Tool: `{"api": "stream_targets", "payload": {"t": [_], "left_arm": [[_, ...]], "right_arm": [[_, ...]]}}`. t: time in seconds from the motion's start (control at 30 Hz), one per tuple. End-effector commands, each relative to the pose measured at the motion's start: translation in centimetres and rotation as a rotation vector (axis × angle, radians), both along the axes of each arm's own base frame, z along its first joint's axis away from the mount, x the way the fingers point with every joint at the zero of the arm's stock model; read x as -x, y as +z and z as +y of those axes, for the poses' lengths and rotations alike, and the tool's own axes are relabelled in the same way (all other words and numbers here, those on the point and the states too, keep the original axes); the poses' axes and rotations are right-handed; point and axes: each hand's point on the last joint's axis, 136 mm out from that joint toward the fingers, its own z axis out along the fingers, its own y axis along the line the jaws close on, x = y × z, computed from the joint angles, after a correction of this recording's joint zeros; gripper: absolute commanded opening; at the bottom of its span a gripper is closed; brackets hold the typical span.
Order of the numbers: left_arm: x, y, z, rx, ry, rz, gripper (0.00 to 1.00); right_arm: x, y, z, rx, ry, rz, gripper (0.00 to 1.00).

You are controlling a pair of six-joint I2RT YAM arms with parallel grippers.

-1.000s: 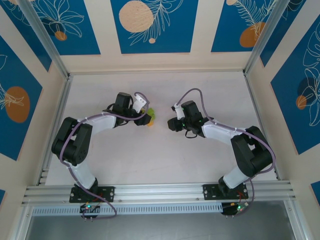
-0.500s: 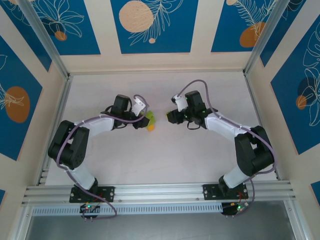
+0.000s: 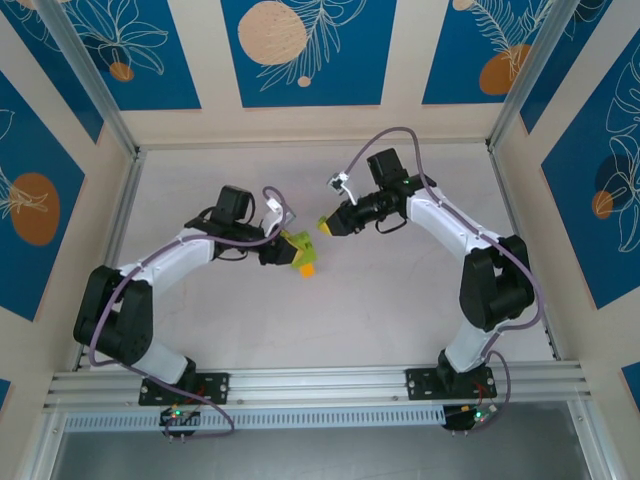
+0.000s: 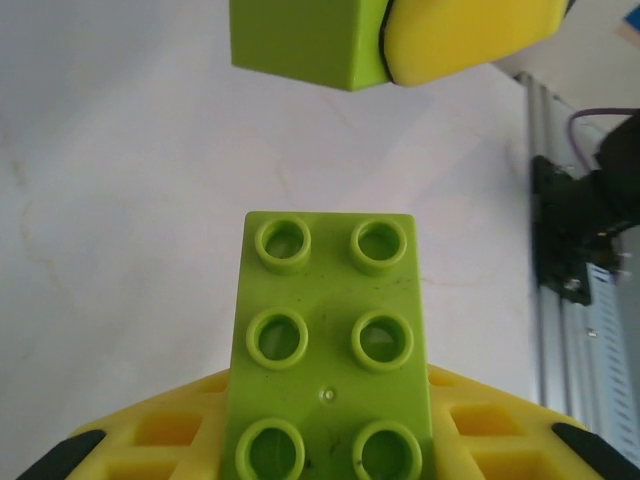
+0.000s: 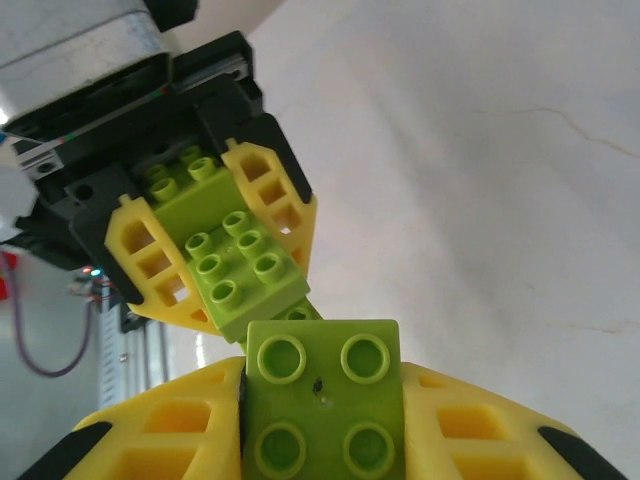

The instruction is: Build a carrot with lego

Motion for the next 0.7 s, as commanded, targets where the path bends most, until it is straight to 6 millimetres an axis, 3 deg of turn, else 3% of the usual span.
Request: {"api": "stream_targets", "payload": {"t": [0.0, 0.27, 0.53, 0.67], "left_arm": [[2.4, 2.9, 0.0, 0.063, -0.128, 0.037, 0.26], [4.0, 5.0, 0.7, 0.032, -0.177, 0.052, 0.26], [5.1, 5.4, 2.3, -0.07, -0.207, 0.116, 0.28], [6.3, 6.7, 2.1, -0.006, -0.249, 0.146, 0.28]], "right_arm": [[1.5, 2.0, -0.4, -0.071, 0.081, 0.079, 0.19], [2.5, 4.8, -0.2, -0.13, 0.16, 0.127, 0.18], [4.2, 3.9, 0.1, -0.067, 0.203, 0.124, 0.18], [4.8, 3.1, 0.6, -0.035, 0.227, 0.122, 0.17]]}}
